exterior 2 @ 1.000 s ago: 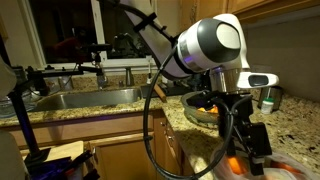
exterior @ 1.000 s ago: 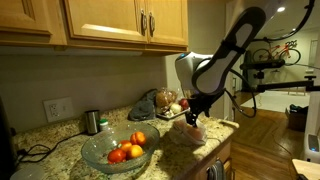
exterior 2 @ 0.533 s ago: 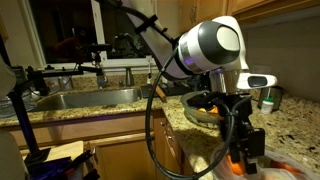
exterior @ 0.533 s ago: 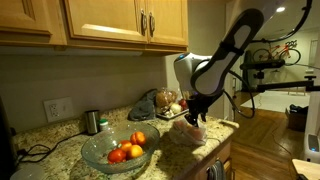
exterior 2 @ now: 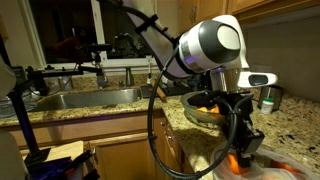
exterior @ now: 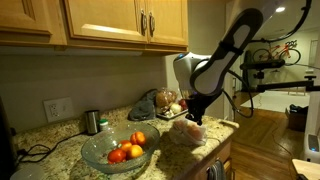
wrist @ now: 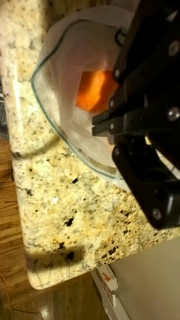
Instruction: Take one peach from the plastic and put it in the glass bowl
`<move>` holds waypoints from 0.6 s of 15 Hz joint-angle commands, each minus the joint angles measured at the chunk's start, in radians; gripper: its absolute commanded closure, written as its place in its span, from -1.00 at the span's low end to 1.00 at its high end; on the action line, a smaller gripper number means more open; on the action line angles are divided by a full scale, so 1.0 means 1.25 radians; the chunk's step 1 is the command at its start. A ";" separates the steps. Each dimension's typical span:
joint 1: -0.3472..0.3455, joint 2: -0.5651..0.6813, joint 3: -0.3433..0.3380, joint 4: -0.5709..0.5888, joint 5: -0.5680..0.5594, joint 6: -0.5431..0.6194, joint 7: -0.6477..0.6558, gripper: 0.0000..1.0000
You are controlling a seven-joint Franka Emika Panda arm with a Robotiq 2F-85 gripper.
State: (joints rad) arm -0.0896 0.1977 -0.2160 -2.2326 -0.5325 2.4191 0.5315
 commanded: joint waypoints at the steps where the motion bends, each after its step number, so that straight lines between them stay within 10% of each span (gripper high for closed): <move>1: 0.000 0.012 0.003 0.010 0.021 0.027 -0.044 0.91; 9: -0.003 0.041 0.012 0.030 0.089 0.048 -0.133 0.85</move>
State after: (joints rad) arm -0.0875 0.2308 -0.2040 -2.2100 -0.4697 2.4653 0.4261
